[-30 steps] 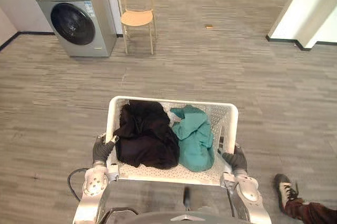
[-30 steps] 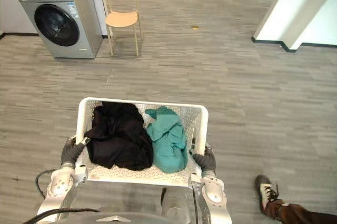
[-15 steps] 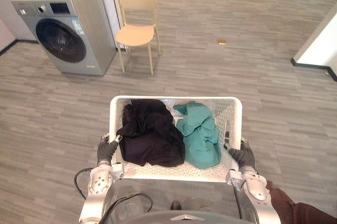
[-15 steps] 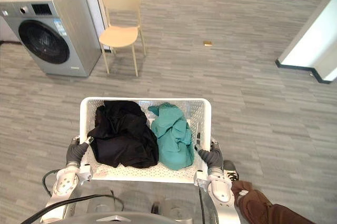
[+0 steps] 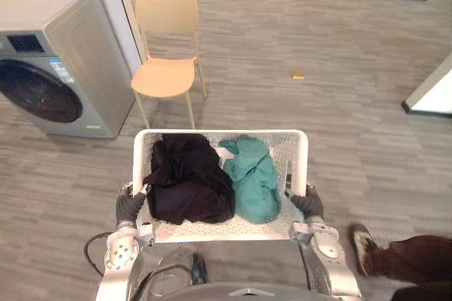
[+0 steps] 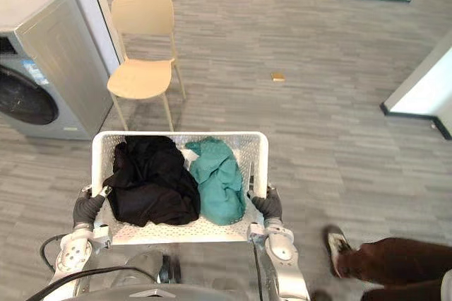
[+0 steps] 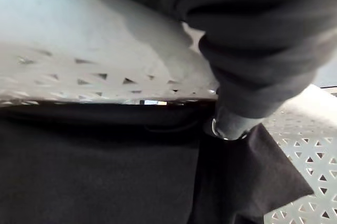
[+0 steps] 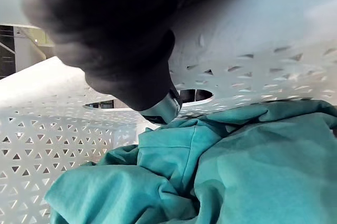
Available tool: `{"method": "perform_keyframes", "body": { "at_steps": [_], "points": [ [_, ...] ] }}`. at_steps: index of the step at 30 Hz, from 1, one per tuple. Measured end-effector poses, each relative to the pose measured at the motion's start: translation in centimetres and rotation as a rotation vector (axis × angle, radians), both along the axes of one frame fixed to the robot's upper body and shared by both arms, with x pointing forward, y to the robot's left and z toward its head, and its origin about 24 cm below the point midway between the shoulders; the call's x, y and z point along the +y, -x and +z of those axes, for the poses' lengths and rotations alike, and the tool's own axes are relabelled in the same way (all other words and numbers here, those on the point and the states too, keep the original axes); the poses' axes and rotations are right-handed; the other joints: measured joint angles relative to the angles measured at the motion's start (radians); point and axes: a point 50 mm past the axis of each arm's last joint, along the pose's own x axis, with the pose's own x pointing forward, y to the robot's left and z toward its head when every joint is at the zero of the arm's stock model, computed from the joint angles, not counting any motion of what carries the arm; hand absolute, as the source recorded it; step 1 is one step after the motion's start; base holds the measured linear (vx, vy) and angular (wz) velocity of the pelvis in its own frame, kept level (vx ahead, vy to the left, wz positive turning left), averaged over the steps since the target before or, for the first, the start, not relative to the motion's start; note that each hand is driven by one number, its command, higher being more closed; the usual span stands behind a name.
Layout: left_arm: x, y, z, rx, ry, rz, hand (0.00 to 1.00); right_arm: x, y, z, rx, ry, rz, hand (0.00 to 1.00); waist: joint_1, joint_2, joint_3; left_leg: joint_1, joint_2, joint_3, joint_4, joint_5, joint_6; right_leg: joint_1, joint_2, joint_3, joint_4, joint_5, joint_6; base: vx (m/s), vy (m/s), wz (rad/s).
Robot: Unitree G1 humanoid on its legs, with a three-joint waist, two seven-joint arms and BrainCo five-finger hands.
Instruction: Pick up the laundry basket with both hands and put the clothes into the washing machine.
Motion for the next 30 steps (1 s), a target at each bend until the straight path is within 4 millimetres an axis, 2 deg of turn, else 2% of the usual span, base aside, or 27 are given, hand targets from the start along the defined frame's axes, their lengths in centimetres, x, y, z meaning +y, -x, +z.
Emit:
{"method": "perform_keyframes", "body": {
  "at_steps": [1, 2, 3, 4, 5, 6, 7, 8, 9, 10, 11, 12, 13, 14, 15, 16, 17, 18, 19, 20, 22, 23, 24, 25, 26, 28, 30],
  "points": [
    [0.0, -0.1, 0.1, -0.003, -0.012, -0.011, 1.00, -0.1, 0.4, -0.2, 0.010, 0.000, -0.003, 1.00, -0.023, 0.028, -0.004, 0.081, 0.007, -0.049, -0.059, -0.012, -0.011, -0.070, -0.007, -0.048, -0.056, -0.047, -0.068, 0.72, -0.046, 1.12],
    [0.0, -0.6, 0.4, -0.019, -0.026, -0.025, 1.00, -0.1, 0.6, -0.2, 0.008, 0.000, -0.004, 1.00, -0.045, 0.042, -0.005, 0.145, 0.023, -0.097, -0.112, -0.017, -0.021, -0.142, 0.000, -0.062, -0.171, -0.082, -0.087, 0.70, -0.078, 1.13],
    [0.1, -0.9, 0.6, -0.028, -0.035, -0.035, 1.00, -0.1, 0.6, -0.1, 0.004, 0.000, -0.004, 1.00, -0.054, 0.047, -0.004, 0.177, 0.034, -0.117, -0.137, -0.022, -0.029, -0.173, 0.005, -0.064, -0.272, -0.087, -0.083, 0.70, -0.148, 1.07],
    [0.1, -1.3, 0.9, -0.042, -0.046, -0.047, 1.00, -0.2, 0.5, 0.1, -0.007, -0.005, -0.001, 1.00, -0.060, 0.060, 0.000, 0.240, 0.066, -0.137, -0.185, -0.033, -0.052, -0.201, 0.020, -0.070, -0.524, -0.065, -0.074, 0.87, -0.264, 0.85],
    [0.4, -1.4, 1.1, -0.050, -0.060, -0.050, 1.00, 0.0, 0.5, 0.2, -0.013, -0.015, 0.004, 1.00, -0.049, 0.052, -0.007, 0.313, 0.090, -0.136, -0.223, -0.044, -0.072, -0.195, 0.032, -0.073, -0.882, 0.033, -0.069, 0.89, -0.289, 0.72],
    [0.6, -1.4, 1.1, -0.050, -0.070, -0.053, 1.00, 0.2, 0.5, 0.1, -0.011, -0.020, 0.007, 1.00, -0.047, 0.036, -0.017, 0.327, 0.087, -0.141, -0.211, -0.056, -0.085, -0.195, 0.031, -0.068, -0.973, 0.071, -0.077, 0.94, -0.349, 0.71],
    [0.8, -1.4, 1.1, -0.047, -0.081, -0.057, 1.00, 0.3, 0.7, 0.0, -0.003, -0.024, 0.010, 1.00, -0.052, 0.011, -0.026, 0.333, 0.092, -0.172, -0.139, -0.085, -0.084, -0.196, 0.034, -0.047, -0.976, 0.139, -0.100, 0.65, -0.286, 0.73],
    [0.6, -1.5, 0.8, -0.036, -0.077, -0.063, 1.00, 0.3, 0.9, -0.2, 0.007, -0.025, 0.007, 1.00, -0.062, 0.007, -0.029, 0.321, 0.103, -0.202, -0.060, -0.092, -0.077, -0.189, 0.040, -0.043, -0.929, 0.186, -0.105, 0.80, -0.381, 1.11],
    [-0.1, -1.6, 0.0, -0.008, -0.047, -0.063, 1.00, -0.4, 1.3, -0.2, 0.022, 0.003, 0.008, 1.00, -0.076, 0.045, -0.030, 0.263, 0.159, -0.251, 0.159, -0.062, -0.076, -0.159, 0.063, -0.087, -0.846, 0.157, -0.112, 0.75, -0.359, 0.87],
    [-0.6, -1.4, -0.3, 0.002, -0.028, -0.050, 1.00, -1.0, 1.8, 0.2, 0.021, 0.035, 0.020, 1.00, -0.063, 0.091, -0.027, 0.171, 0.219, -0.262, 0.379, 0.074, -0.084, -0.125, 0.103, -0.109, -0.799, 0.091, -0.139, 0.72, -0.323, 0.43],
    [-0.6, -1.3, -0.4, 0.005, -0.018, -0.041, 1.00, -1.0, 1.8, 0.6, 0.008, 0.045, 0.027, 1.00, -0.050, 0.104, -0.026, 0.127, 0.243, -0.260, 0.472, 0.184, -0.095, -0.113, 0.124, -0.103, -0.782, 0.064, -0.155, 0.69, -0.250, -0.32],
    [-0.8, -1.3, -0.4, 0.002, -0.008, -0.038, 1.00, -1.2, 1.6, 1.4, -0.020, 0.056, 0.023, 1.00, -0.030, 0.117, -0.019, 0.054, 0.281, -0.277, 0.643, 0.279, -0.112, -0.070, 0.155, -0.107, -0.777, 0.033, -0.181, 0.63, -0.208, -0.48],
    [-1.0, -1.4, -0.3, -0.003, -0.006, -0.049, 1.00, -1.3, 1.8, 1.4, -0.021, 0.036, -0.009, 1.00, -0.027, 0.117, -0.015, -0.009, 0.293, -0.280, 0.753, 0.241, -0.117, -0.009, 0.167, -0.110, -0.797, 0.022, -0.197, 0.62, -0.202, -0.36],
    [-1.1, -1.5, -0.3, -0.005, -0.008, -0.052, 1.00, -1.3, 1.9, 1.3, -0.020, 0.030, -0.016, 1.00, -0.030, 0.108, -0.010, -0.029, 0.293, -0.278, 0.773, 0.218, -0.112, 0.028, 0.166, -0.110, -0.817, 0.022, -0.198, 0.57, -0.210, -0.14],
    [-1.1, -1.6, -0.2, -0.011, -0.009, -0.058, 1.00, -1.3, 2.2, 1.5, -0.023, 0.024, -0.021, 1.00, -0.032, 0.082, 0.005, -0.060, 0.292, -0.260, 0.753, 0.172, -0.102, 0.095, 0.155, -0.109, -0.864, 0.022, -0.198, 0.51, -0.199, -0.10],
    [-1.1, -1.7, -0.1, -0.016, -0.010, -0.062, 1.00, -1.3, 2.3, 1.6, -0.027, 0.021, -0.022, 1.00, -0.030, 0.070, 0.006, -0.081, 0.298, -0.238, 0.699, 0.145, -0.100, 0.134, 0.143, -0.106, -0.895, 0.020, -0.196, 0.57, -0.220, -0.20],
    [-1.4, -2.0, 0.1, -0.027, -0.008, -0.076, 1.00, -1.5, 2.5, 1.8, -0.034, 0.019, -0.031, 1.00, -0.028, 0.047, 0.001, -0.105, 0.319, -0.181, 0.475, 0.113, -0.115, 0.188, 0.124, -0.104, -0.956, 0.004, -0.169, 0.45, -0.161, -0.15],
    [-1.7, -2.1, 0.2, -0.032, -0.001, -0.085, 1.00, -1.8, 2.6, 2.0, -0.038, 0.023, -0.040, 1.00, -0.030, 0.046, -0.001, -0.108, 0.323, -0.162, 0.366, 0.110, -0.125, 0.198, 0.121, -0.105, -0.975, 0.000, -0.161, 0.42, -0.107, -0.07],
    [-2.3, -2.3, 0.3, -0.039, 0.011, -0.103, 1.00, -2.4, 2.9, 2.1, -0.043, 0.021, -0.062, 1.00, -0.035, 0.049, -0.011, -0.105, 0.320, -0.153, 0.182, 0.114, -0.134, 0.200, 0.115, -0.107, -0.986, -0.008, -0.149, 0.38, -0.012, 0.05],
    [-3.0, -2.5, 0.3, -0.045, 0.022, -0.124, 1.00, -3.1, 3.0, 2.3, -0.046, 0.033, -0.082, 1.00, -0.039, 0.071, -0.025, -0.110, 0.297, -0.164, -0.054, 0.142, -0.166, 0.199, 0.106, -0.102, -0.982, -0.024, -0.125, 0.41, 0.074, 0.01],
    [-3.3, -2.6, 0.2, -0.042, 0.029, -0.133, 1.00, -3.4, 3.1, 2.2, -0.044, 0.037, -0.093, 1.00, -0.043, 0.072, -0.025, -0.106, 0.260, -0.178, -0.155, 0.192, -0.166, 0.211, 0.088, -0.091, -0.969, -0.042, -0.096, 0.33, 0.152, -0.08],
    [-3.5, -2.6, 0.2, -0.041, 0.030, -0.139, 1.00, -3.5, 3.3, 2.1, -0.038, 0.039, -0.096, 1.00, -0.043, 0.075, -0.027, -0.108, 0.217, -0.212, -0.203, 0.285, -0.157, 0.226, 0.075, -0.061, -0.947, -0.065, -0.059, 0.26, 0.180, -0.21],
    [-3.5, -2.6, 0.2, -0.041, 0.031, -0.141, 1.00, -3.5, 3.4, 2.1, -0.036, 0.040, -0.096, 1.00, -0.039, 0.080, -0.031, -0.109, 0.208, -0.223, -0.211, 0.339, -0.151, 0.228, 0.076, -0.043, -0.939, -0.075, -0.044, 0.32, 0.276, -0.45],
    [-3.4, -2.6, 0.2, -0.039, 0.028, -0.142, 1.00, -3.3, 3.4, 1.9, -0.032, 0.032, -0.095, 1.00, -0.031, 0.089, -0.044, -0.110, 0.197, -0.223, -0.204, 0.378, -0.169, 0.230, 0.079, -0.007, -0.921, -0.103, -0.024, 0.30, 0.279, -0.28],
    [-2.9, -2.8, 0.1, -0.035, 0.007, -0.146, 1.00, -2.9, 3.2, 1.3, -0.018, 0.001, -0.107, 1.00, -0.045, 0.053, -0.061, -0.103, 0.162, -0.219, -0.200, 0.356, -0.192, 0.225, 0.045, 0.024, -0.911, -0.122, -0.017, 0.30, 0.267, -0.14],
    [-2.6, -3.0, 0.3, -0.040, -0.016, -0.158, 1.00, -2.5, 3.2, 0.6, -0.001, -0.026, -0.121, 1.00, -0.051, 0.014, -0.063, -0.108, 0.115, -0.207, -0.209, 0.343, -0.188, 0.225, -0.004, 0.058, -0.928, -0.115, -0.009, 0.27, 0.293, 0.16],
    [-2.6, -3.0, 0.3, -0.039, -0.018, -0.161, 1.00, -2.4, 3.2, 0.5, 0.002, -0.033, -0.125, 1.00, -0.047, 0.000, -0.063, -0.109, 0.078, -0.190, -0.206, 0.317, -0.185, 0.226, -0.040, 0.081, -0.941, -0.100, 0.015, 0.18, 0.297, 0.04]
  ]
}}
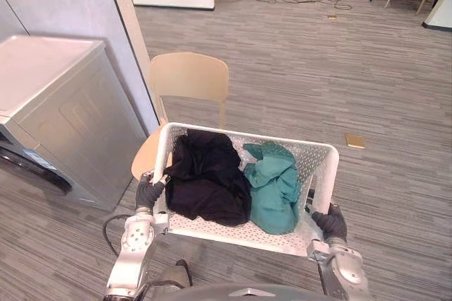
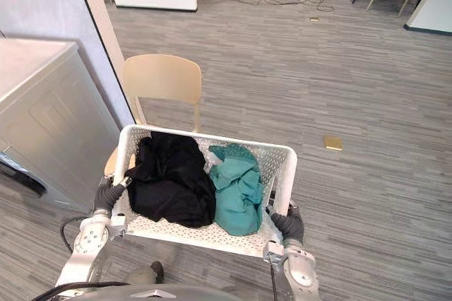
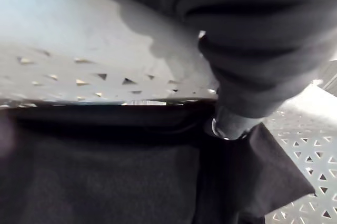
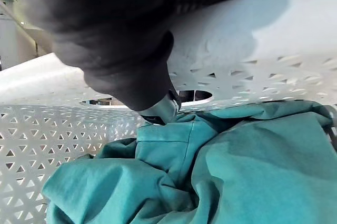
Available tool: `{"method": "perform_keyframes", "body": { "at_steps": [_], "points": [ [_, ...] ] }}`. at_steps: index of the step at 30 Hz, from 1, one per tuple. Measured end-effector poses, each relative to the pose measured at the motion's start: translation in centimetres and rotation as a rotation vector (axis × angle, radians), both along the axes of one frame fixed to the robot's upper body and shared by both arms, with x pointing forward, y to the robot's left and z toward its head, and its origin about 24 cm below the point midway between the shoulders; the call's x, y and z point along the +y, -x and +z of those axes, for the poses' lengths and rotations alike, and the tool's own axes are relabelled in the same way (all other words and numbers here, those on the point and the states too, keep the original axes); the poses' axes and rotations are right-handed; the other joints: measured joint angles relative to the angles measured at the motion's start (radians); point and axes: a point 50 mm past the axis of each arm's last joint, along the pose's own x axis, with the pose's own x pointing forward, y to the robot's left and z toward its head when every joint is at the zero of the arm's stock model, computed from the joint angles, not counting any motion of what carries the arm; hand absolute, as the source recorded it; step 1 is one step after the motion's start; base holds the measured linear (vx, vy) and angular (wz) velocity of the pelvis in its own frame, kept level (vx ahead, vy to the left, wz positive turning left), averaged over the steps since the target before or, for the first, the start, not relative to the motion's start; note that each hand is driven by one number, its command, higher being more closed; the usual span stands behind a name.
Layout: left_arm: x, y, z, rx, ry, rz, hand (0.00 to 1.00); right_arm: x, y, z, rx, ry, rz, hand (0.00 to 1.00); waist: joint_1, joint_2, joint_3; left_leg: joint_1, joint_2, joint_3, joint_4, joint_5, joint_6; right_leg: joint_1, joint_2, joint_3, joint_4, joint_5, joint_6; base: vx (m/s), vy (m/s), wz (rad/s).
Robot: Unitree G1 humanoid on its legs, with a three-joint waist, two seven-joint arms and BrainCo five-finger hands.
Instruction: Pick up the laundry basket with both hands and put the clothes into the washing machine.
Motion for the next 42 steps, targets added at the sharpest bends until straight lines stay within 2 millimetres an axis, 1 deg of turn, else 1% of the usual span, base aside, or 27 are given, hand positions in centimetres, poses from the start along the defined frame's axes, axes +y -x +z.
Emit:
{"method": "perform_keyframes", "body": {
  "at_steps": [2, 4, 6, 7, 8, 9, 11, 12, 14, 15, 16, 17, 18, 19, 20, 21, 22, 24, 25, 27, 28, 29, 30, 32, 35, 39, 42],
  "points": [
    [-0.3, 0.0, 0.0, 0.002, 0.006, -0.010, 1.00, -0.2, 0.1, -0.1, 0.008, 0.007, -0.001, 1.00, 0.006, 0.006, -0.001, 0.009, -0.026, 0.018, 0.001, -0.020, 0.022, -0.015, -0.017, 0.032, 0.035, 0.036, 0.005, 0.12, 0.255, -0.05],
    [-0.3, 0.1, -0.1, 0.004, 0.003, -0.019, 1.00, -0.3, 0.0, -0.6, 0.022, 0.006, -0.002, 1.00, 0.011, 0.009, 0.000, 0.040, -0.041, 0.047, -0.009, -0.050, 0.031, -0.083, -0.031, 0.066, 0.167, 0.090, -0.015, 0.09, 0.289, -0.25],
    [-0.1, 0.1, -0.1, 0.004, -0.001, -0.017, 1.00, -0.2, -0.2, -0.8, 0.027, 0.000, -0.001, 1.00, 0.020, 0.011, 0.006, 0.073, -0.045, 0.085, -0.012, -0.088, 0.035, -0.150, -0.057, 0.037, 0.289, 0.164, -0.057, 0.06, 0.265, -0.50],
    [0.0, 0.1, 0.0, 0.003, -0.005, -0.013, 1.00, -0.1, -0.4, -1.0, 0.032, -0.001, 0.006, 1.00, 0.024, 0.014, 0.012, 0.109, -0.051, 0.108, -0.030, -0.102, 0.046, -0.170, -0.097, -0.034, 0.336, 0.200, -0.086, 0.06, 0.247, -0.59],
    [0.2, 0.1, 0.1, -0.003, -0.010, -0.008, 1.00, 0.1, -0.5, -1.3, 0.037, -0.007, 0.011, 1.00, 0.024, 0.020, 0.016, 0.131, -0.055, 0.119, -0.046, -0.107, 0.052, -0.183, -0.122, -0.085, 0.365, 0.174, -0.091, 0.08, 0.258, -0.63],
    [0.6, 0.0, 0.7, -0.024, -0.018, -0.001, 1.00, 0.5, -0.7, -1.5, 0.037, -0.018, 0.022, 1.00, 0.015, 0.027, 0.021, 0.150, -0.052, 0.125, -0.061, -0.112, 0.062, -0.196, -0.119, -0.149, 0.376, 0.107, -0.086, 0.06, 0.178, -0.49],
    [1.2, -0.1, 1.7, -0.067, -0.035, 0.006, 1.00, 1.0, -1.0, -1.4, 0.026, -0.027, 0.047, 1.00, 0.005, 0.038, 0.028, 0.166, -0.036, 0.139, -0.090, -0.112, 0.065, -0.236, -0.052, -0.185, 0.344, 0.030, -0.081, 0.05, 0.102, -0.38],
    [1.4, -0.2, 2.2, -0.086, -0.046, 0.006, 1.00, 1.3, -1.1, -1.3, 0.014, -0.032, 0.054, 1.00, 0.000, 0.044, 0.032, 0.173, -0.028, 0.139, -0.107, -0.109, 0.070, -0.253, 0.020, -0.177, 0.276, 0.009, -0.077, 0.05, 0.066, -0.23],
    [1.5, -0.2, 2.4, -0.093, -0.047, 0.004, 1.00, 1.3, -1.0, -1.4, 0.012, -0.039, 0.052, 1.00, -0.013, 0.043, 0.032, 0.182, -0.024, 0.140, -0.120, -0.107, 0.070, -0.251, 0.112, -0.133, 0.121, 0.017, -0.079, 0.08, 0.012, -0.01],
    [1.4, -0.2, 2.4, -0.093, -0.047, 0.003, 1.00, 1.3, -0.9, -1.4, 0.013, -0.039, 0.051, 1.00, -0.017, 0.038, 0.034, 0.188, -0.029, 0.139, -0.121, -0.107, 0.070, -0.251, 0.137, -0.111, 0.064, 0.036, -0.099, 0.12, -0.040, 0.13],
    [1.4, -0.2, 2.4, -0.092, -0.046, -0.002, 1.00, 1.3, -0.7, -1.5, 0.020, -0.040, 0.049, 1.00, -0.018, 0.029, 0.035, 0.195, -0.040, 0.136, -0.117, -0.106, 0.067, -0.246, 0.154, -0.065, 0.013, 0.082, -0.127, 0.19, -0.092, 0.31],
    [1.3, -0.2, 2.4, -0.093, -0.047, -0.008, 1.00, 1.3, -0.2, -1.6, 0.025, -0.049, 0.042, 1.00, -0.021, 0.010, 0.037, 0.194, -0.064, 0.113, -0.094, -0.113, 0.070, -0.230, 0.139, -0.048, -0.029, 0.162, -0.141, 0.20, -0.121, 0.47],
    [1.2, -0.3, 2.3, -0.091, -0.044, -0.010, 1.00, 1.3, 0.0, -1.6, 0.026, -0.049, 0.039, 1.00, -0.025, 0.008, 0.043, 0.193, -0.072, 0.096, -0.075, -0.126, 0.066, -0.220, 0.131, -0.062, -0.027, 0.170, -0.141, 0.17, -0.131, 0.70],
    [0.8, -0.2, 2.2, -0.085, -0.039, -0.018, 1.00, 1.0, 0.7, -1.7, 0.042, -0.049, 0.030, 1.00, -0.030, 0.023, 0.050, 0.188, -0.066, 0.067, -0.054, -0.134, 0.067, -0.197, 0.127, -0.099, -0.019, 0.163, -0.146, 0.11, -0.105, 0.78],
    [0.5, -0.1, 2.1, -0.083, -0.040, -0.036, 1.00, 0.7, 1.2, -1.5, 0.042, -0.050, 0.023, 1.00, -0.026, 0.027, 0.052, 0.191, -0.062, 0.048, -0.038, -0.160, 0.069, -0.175, 0.120, -0.130, -0.020, 0.140, -0.153, 0.13, -0.132, 1.00],
    [0.3, -0.1, 2.1, -0.083, -0.035, -0.053, 1.00, 0.4, 1.7, -1.2, 0.041, -0.046, 0.019, 1.00, -0.020, 0.027, 0.059, 0.177, -0.018, 0.094, 0.040, -0.204, 0.092, -0.144, 0.118, -0.169, -0.032, 0.126, -0.162, 0.13, -0.139, 0.95],
    [0.2, -0.2, 2.1, -0.085, -0.031, -0.052, 1.00, 0.4, 1.9, -0.9, 0.035, -0.043, 0.017, 1.00, -0.018, 0.031, 0.061, 0.161, 0.034, 0.149, 0.114, -0.229, 0.094, -0.125, 0.120, -0.192, -0.033, 0.116, -0.167, 0.10, -0.141, 0.76],
    [0.0, -0.2, 2.2, -0.091, -0.010, -0.038, 1.00, 0.1, 2.0, -0.3, 0.016, -0.027, 0.015, 1.00, 0.001, 0.025, 0.064, 0.142, 0.121, 0.204, 0.173, -0.240, 0.089, -0.119, 0.117, -0.208, -0.017, 0.096, -0.169, 0.07, -0.098, 0.33],
    [-0.2, -0.2, 2.3, -0.099, 0.003, -0.033, 1.00, -0.1, 1.7, 0.2, -0.006, -0.016, 0.011, 1.00, 0.010, 0.027, 0.063, 0.140, 0.144, 0.202, 0.154, -0.239, 0.089, -0.128, 0.112, -0.208, 0.001, 0.081, -0.167, 0.05, -0.033, 0.16],
    [-0.3, -0.3, 2.4, -0.106, 0.013, -0.029, 1.00, -0.2, 1.6, 0.3, -0.013, -0.012, 0.009, 1.00, 0.011, 0.025, 0.062, 0.143, 0.146, 0.161, 0.094, -0.230, 0.094, -0.145, 0.092, -0.208, 0.040, 0.054, -0.160, 0.02, 0.069, 0.16],
    [-0.3, -0.2, 2.4, -0.105, 0.013, -0.029, 1.00, -0.2, 1.7, 0.3, -0.009, -0.012, 0.008, 1.00, 0.007, 0.028, 0.060, 0.144, 0.138, 0.124, 0.041, -0.204, 0.093, -0.162, 0.079, -0.204, 0.078, 0.026, -0.152, 0.03, 0.168, 0.09],
    [-0.3, -0.2, 2.4, -0.103, 0.013, -0.028, 1.00, -0.2, 1.8, 0.2, -0.007, -0.014, 0.007, 1.00, 0.009, 0.029, 0.060, 0.147, 0.127, 0.108, 0.019, -0.157, 0.052, -0.183, 0.068, -0.192, 0.118, 0.007, -0.139, 0.04, 0.173, -0.06],
    [-0.2, -0.2, 2.3, -0.101, 0.009, -0.024, 1.00, -0.1, 1.7, 0.2, -0.004, -0.021, 0.007, 1.00, 0.015, 0.022, 0.061, 0.160, 0.104, 0.113, 0.011, -0.145, 0.026, -0.194, 0.050, -0.173, 0.148, -0.005, -0.126, 0.04, 0.168, -0.13],
    [-0.1, 0.0, 2.2, -0.095, 0.009, -0.022, 1.00, 0.1, 1.6, 0.2, -0.011, -0.028, 0.006, 1.00, 0.015, 0.006, 0.061, 0.160, 0.078, 0.123, 0.015, -0.141, 0.019, -0.212, 0.025, -0.149, 0.158, -0.003, -0.111, 0.05, 0.170, -0.14],
    [-0.1, 0.0, 2.2, -0.094, 0.008, -0.015, 1.00, 0.2, 1.1, 0.4, -0.025, -0.029, 0.008, 1.00, 0.024, -0.001, 0.061, 0.173, 0.047, 0.135, 0.008, -0.140, 0.018, -0.214, 0.007, -0.118, 0.146, 0.009, -0.090, 0.01, 0.127, -0.19],
    [0.0, 0.0, 2.2, -0.095, 0.013, -0.003, 1.00, 0.2, 0.3, 0.2, -0.030, -0.031, 0.006, 1.00, 0.021, 0.003, 0.061, 0.171, 0.032, 0.115, 0.007, -0.141, 0.020, -0.216, 0.002, -0.090, 0.116, 0.030, -0.071, -0.05, 0.089, -0.18],
    [0.1, -0.1, 2.2, -0.097, 0.015, 0.010, 1.00, 0.3, -0.6, 0.0, -0.035, -0.035, 0.010, 1.00, 0.019, 0.009, 0.058, 0.145, 0.030, 0.105, 0.009, -0.151, 0.026, -0.235, 0.015, -0.059, 0.070, 0.063, -0.071, -0.08, 0.078, -0.24]
  ]
}}
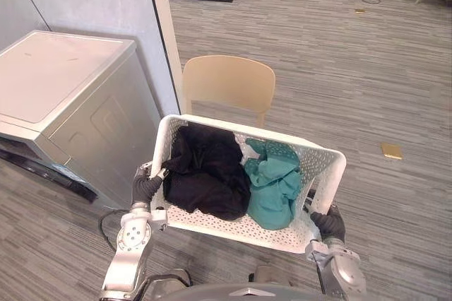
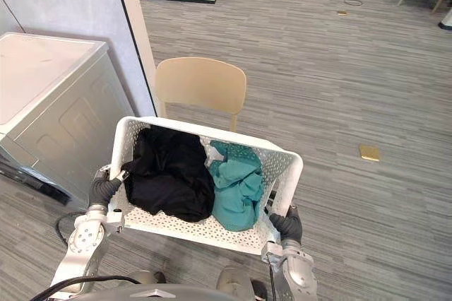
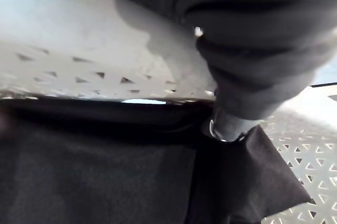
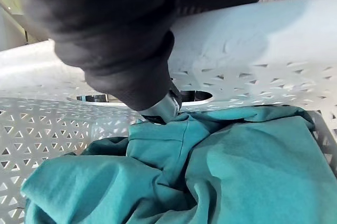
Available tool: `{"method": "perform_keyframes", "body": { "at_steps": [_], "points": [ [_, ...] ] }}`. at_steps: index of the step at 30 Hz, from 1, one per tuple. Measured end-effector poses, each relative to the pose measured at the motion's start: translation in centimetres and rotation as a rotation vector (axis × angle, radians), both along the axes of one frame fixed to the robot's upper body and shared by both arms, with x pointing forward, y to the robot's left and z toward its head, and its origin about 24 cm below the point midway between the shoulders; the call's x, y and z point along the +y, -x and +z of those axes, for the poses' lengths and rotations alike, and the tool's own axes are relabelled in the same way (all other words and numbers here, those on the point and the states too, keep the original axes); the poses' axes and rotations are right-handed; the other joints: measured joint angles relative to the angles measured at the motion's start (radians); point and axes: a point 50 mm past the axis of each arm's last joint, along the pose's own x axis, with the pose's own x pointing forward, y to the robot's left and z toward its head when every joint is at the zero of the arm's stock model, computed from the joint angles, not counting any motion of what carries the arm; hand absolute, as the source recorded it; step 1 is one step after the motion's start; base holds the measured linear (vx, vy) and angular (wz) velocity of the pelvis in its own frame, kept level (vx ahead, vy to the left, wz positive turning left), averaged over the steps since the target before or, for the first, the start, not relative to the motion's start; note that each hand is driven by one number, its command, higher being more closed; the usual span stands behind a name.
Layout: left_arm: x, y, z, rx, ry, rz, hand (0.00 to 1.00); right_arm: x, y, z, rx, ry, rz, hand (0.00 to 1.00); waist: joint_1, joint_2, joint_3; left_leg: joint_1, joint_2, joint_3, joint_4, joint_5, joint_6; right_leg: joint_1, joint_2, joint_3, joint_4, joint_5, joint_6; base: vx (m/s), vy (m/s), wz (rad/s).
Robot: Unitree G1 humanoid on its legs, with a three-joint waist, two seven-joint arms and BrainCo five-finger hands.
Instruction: Pick up the laundry basket with both hands and put the clothes into the washing machine.
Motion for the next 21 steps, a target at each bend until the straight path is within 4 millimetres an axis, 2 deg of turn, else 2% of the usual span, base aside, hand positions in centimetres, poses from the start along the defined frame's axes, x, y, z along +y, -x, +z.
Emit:
{"method": "perform_keyframes", "body": {
  "at_steps": [5, 10, 13, 15, 17, 18, 19, 20, 21],
  "points": [
    [0.1, 0.0, -0.1, 0.004, -0.002, -0.003, 1.00, 0.0, -0.2, -0.2, 0.007, -0.004, 0.000, 1.00, -0.012, 0.013, -0.004, -0.037, -0.015, 0.008, 0.005, -0.019, -0.003, -0.007, -0.007, 0.022, -0.080, 0.059, 0.033, -0.05, 0.120, -0.14],
    [0.1, 0.0, -0.1, 0.007, -0.004, -0.012, 1.00, 0.0, -0.6, -1.1, 0.037, -0.011, 0.001, 1.00, -0.008, 0.023, -0.009, -0.056, -0.050, 0.058, 0.005, -0.035, 0.024, -0.012, -0.033, 0.071, -0.171, 0.121, 0.074, 0.02, 0.150, -0.23],
    [-0.1, -0.1, -0.4, 0.022, -0.014, -0.024, 1.00, -0.1, -0.3, -1.5, 0.060, -0.011, -0.004, 1.00, -0.011, 0.022, -0.009, -0.060, -0.076, 0.058, 0.005, -0.045, 0.040, -0.009, -0.058, 0.071, -0.178, 0.130, 0.085, 0.05, 0.130, 0.02],
    [-0.2, -0.2, -0.8, 0.035, -0.016, -0.029, 1.00, -0.1, 0.1, -2.1, 0.087, -0.012, -0.008, 1.00, -0.016, 0.021, -0.009, -0.054, -0.085, 0.056, 0.005, -0.055, 0.051, -0.016, -0.065, 0.075, -0.146, 0.132, 0.081, 0.05, 0.077, 0.02],
    [0.0, -0.1, -1.1, 0.059, -0.022, -0.027, 1.00, -0.1, -0.1, -2.9, 0.121, -0.017, -0.003, 1.00, -0.016, 0.034, 0.007, -0.018, -0.062, 0.064, 0.016, -0.080, 0.053, -0.087, -0.035, 0.101, 0.043, 0.156, 0.053, 0.04, 0.044, -0.15],
    [0.1, -0.1, -1.1, 0.060, -0.026, -0.025, 1.00, 0.0, -0.2, -2.9, 0.118, -0.019, 0.000, 1.00, -0.019, 0.034, 0.016, -0.002, -0.053, 0.067, 0.018, -0.082, 0.056, -0.097, -0.030, 0.102, 0.076, 0.162, 0.053, 0.04, 0.024, -0.15],
    [0.3, -0.1, -1.1, 0.062, -0.035, -0.023, 1.00, 0.3, -0.2, -3.2, 0.126, -0.029, 0.006, 1.00, -0.021, 0.035, 0.023, 0.019, -0.036, 0.081, 0.016, -0.086, 0.057, -0.101, -0.030, 0.098, 0.099, 0.153, 0.043, 0.05, -0.037, -0.33],
    [1.0, -0.1, -1.1, 0.062, -0.053, -0.009, 1.00, 0.9, -0.5, -3.5, 0.133, -0.039, 0.035, 1.00, -0.014, 0.035, 0.024, 0.035, -0.018, 0.109, 0.010, -0.094, 0.043, -0.120, -0.028, 0.069, 0.067, 0.122, 0.031, 0.06, -0.057, -0.47],
    [1.3, -0.1, -1.0, 0.060, -0.058, 0.001, 1.00, 1.1, -0.9, -3.4, 0.127, -0.041, 0.048, 1.00, -0.012, 0.033, 0.023, 0.038, -0.009, 0.119, 0.011, -0.099, 0.036, -0.125, -0.026, 0.059, 0.026, 0.116, 0.029, 0.07, -0.083, -0.58]
  ]
}}
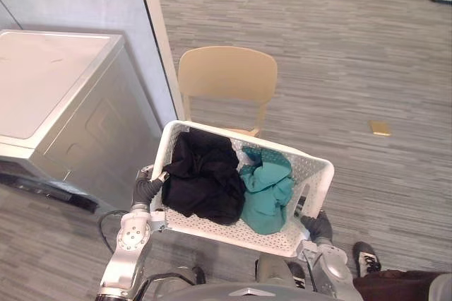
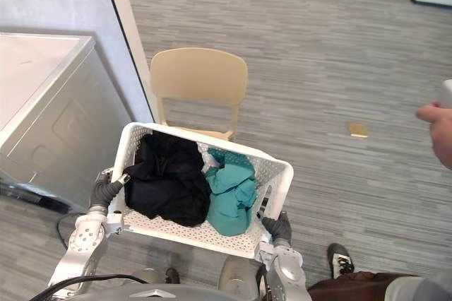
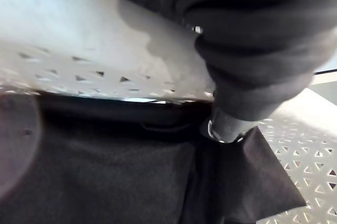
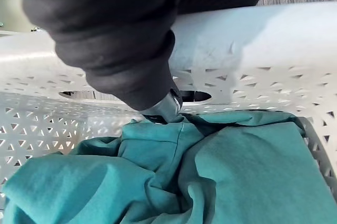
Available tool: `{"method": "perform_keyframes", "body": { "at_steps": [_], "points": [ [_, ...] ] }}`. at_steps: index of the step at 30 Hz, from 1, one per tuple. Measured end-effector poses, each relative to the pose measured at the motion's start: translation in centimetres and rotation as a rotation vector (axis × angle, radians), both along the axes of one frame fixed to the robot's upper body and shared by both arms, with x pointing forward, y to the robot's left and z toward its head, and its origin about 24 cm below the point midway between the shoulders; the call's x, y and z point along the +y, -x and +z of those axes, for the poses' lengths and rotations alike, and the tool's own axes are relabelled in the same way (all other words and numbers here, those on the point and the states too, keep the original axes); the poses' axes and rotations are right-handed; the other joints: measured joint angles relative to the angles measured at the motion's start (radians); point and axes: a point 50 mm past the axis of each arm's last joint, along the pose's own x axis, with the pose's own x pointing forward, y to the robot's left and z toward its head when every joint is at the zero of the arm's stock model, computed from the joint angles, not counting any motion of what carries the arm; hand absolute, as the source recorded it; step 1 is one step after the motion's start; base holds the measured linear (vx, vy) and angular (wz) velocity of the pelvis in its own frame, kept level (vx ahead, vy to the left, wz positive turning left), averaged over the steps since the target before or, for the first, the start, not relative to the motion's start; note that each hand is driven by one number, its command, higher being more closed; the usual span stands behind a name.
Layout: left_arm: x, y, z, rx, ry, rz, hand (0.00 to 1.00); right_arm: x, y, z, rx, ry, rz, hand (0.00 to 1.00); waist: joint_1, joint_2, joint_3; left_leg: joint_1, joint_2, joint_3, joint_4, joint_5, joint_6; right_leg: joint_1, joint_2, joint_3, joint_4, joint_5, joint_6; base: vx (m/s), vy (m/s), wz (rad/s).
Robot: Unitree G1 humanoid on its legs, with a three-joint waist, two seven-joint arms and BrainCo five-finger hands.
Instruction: Pick up the laundry basket with both hands and put the clothes into the washing machine.
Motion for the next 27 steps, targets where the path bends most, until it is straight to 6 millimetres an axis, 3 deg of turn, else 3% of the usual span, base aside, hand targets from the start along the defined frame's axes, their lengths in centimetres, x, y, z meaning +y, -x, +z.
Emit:
{"method": "perform_keyframes", "body": {
  "at_steps": [1, 2, 4, 6, 8, 9, 12, 14, 15, 16, 18, 19, 21, 27],
  "points": [
    [0.3, 0.0, 0.0, -0.002, -0.003, 0.011, 1.00, 0.2, -0.3, 0.1, -0.007, -0.002, 0.011, 1.00, 0.002, -0.001, 0.000, 0.002, 0.013, 0.013, 0.002, -0.004, -0.010, 0.001, 0.005, -0.010, -0.052, 0.002, -0.002, 0.08, -0.138, -0.55],
    [0.8, 0.0, 0.2, -0.008, -0.009, 0.027, 1.00, 0.6, -0.6, 0.2, -0.014, -0.006, 0.029, 1.00, 0.006, -0.007, -0.005, -0.002, 0.036, 0.028, 0.020, -0.021, -0.037, 0.019, 0.013, -0.037, -0.182, 0.055, -0.009, 0.10, -0.161, -0.40],
    [0.7, -0.1, 0.3, -0.013, -0.008, 0.024, 1.00, 0.5, -0.4, 0.0, -0.005, -0.005, 0.036, 1.00, 0.000, -0.015, -0.002, -0.010, 0.067, 0.013, 0.077, -0.057, -0.071, 0.037, 0.025, -0.064, -0.204, 0.132, 0.032, 0.14, -0.230, -0.09],
    [0.5, 0.2, 0.0, -0.002, 0.011, 0.029, 1.00, 0.0, -0.1, -0.2, 0.009, 0.013, 0.047, 1.00, -0.012, 0.028, 0.007, -0.022, 0.121, -0.030, 0.130, -0.060, -0.077, 0.051, 0.071, -0.103, -0.181, 0.085, -0.013, 0.17, -0.261, 0.21],
    [0.4, 0.1, -0.1, 0.000, 0.018, 0.024, 1.00, -0.1, 0.1, -0.2, 0.013, 0.014, 0.051, 1.00, -0.017, 0.033, 0.023, -0.098, 0.145, -0.114, 0.288, -0.012, -0.018, 0.071, 0.091, -0.131, -0.161, 0.053, -0.040, 0.17, -0.274, 0.26],
    [0.4, 0.2, -0.4, 0.012, 0.027, 0.025, 1.00, -0.2, 0.4, -0.3, 0.020, 0.017, 0.050, 1.00, -0.010, 0.029, 0.034, -0.133, 0.159, -0.145, 0.370, 0.026, -0.024, 0.105, 0.095, -0.137, -0.160, 0.043, -0.054, 0.17, -0.247, 0.14],
    [-0.1, 0.2, -0.7, 0.021, 0.051, 0.018, 1.00, -0.7, 1.1, 0.1, 0.010, 0.027, 0.033, 1.00, -0.012, 0.018, 0.041, -0.141, 0.157, -0.172, 0.277, -0.002, -0.038, 0.174, 0.082, -0.180, -0.175, 0.009, -0.082, 0.19, -0.176, 0.36],
    [-0.3, 0.0, -0.5, 0.011, 0.059, 0.018, 1.00, -0.9, 0.9, 0.6, -0.012, 0.035, 0.030, 1.00, -0.016, 0.024, 0.037, -0.143, 0.152, -0.173, 0.124, 0.008, -0.044, 0.176, 0.070, -0.207, -0.174, 0.006, -0.071, 0.11, -0.046, 0.38],
    [-0.4, 0.0, -0.5, 0.009, 0.067, 0.019, 1.00, -1.1, 0.9, 0.7, -0.015, 0.041, 0.032, 1.00, -0.012, 0.033, 0.031, -0.146, 0.152, -0.172, 0.051, 0.028, -0.046, 0.168, 0.070, -0.209, -0.171, 0.000, -0.062, 0.08, 0.098, 0.01],
    [-0.4, 0.0, -0.6, 0.011, 0.070, 0.028, 1.00, -1.1, 0.6, 0.8, -0.019, 0.041, 0.033, 1.00, 0.000, 0.044, 0.025, -0.143, 0.148, -0.171, 0.001, 0.098, -0.076, 0.149, 0.069, -0.199, -0.158, -0.009, -0.049, 0.08, 0.129, -0.04],
    [-0.3, 0.1, -0.6, 0.011, 0.065, 0.033, 1.00, -0.9, 0.6, 0.7, -0.018, 0.036, 0.036, 1.00, 0.000, 0.056, 0.018, -0.139, 0.141, -0.170, -0.023, 0.178, -0.092, 0.146, 0.065, -0.197, -0.157, -0.009, -0.037, 0.08, 0.135, -0.06],
    [-0.1, 0.1, -0.6, 0.012, 0.057, 0.038, 1.00, -0.5, 0.5, 0.6, -0.017, 0.021, 0.036, 1.00, 0.001, 0.039, 0.025, -0.127, 0.123, -0.166, -0.043, 0.190, -0.122, 0.148, 0.051, -0.185, -0.167, -0.004, -0.022, 0.10, 0.190, -0.07],
    [0.3, 0.1, -0.6, 0.014, 0.041, 0.037, 1.00, -0.1, 0.5, 0.5, -0.016, 0.004, 0.031, 1.00, 0.006, 0.014, 0.020, -0.128, 0.098, -0.147, -0.061, 0.192, -0.122, 0.150, 0.034, -0.177, -0.209, 0.020, 0.003, 0.09, 0.169, -0.09],
    [0.4, -0.2, -0.3, 0.000, 0.031, 0.052, 1.00, 0.1, -0.7, 0.6, -0.028, 0.014, 0.048, 1.00, 0.008, 0.012, 0.020, -0.116, 0.056, -0.114, -0.105, 0.196, -0.103, 0.181, 0.006, -0.153, -0.333, 0.091, 0.032, 0.03, 0.109, -0.11]
  ]
}}
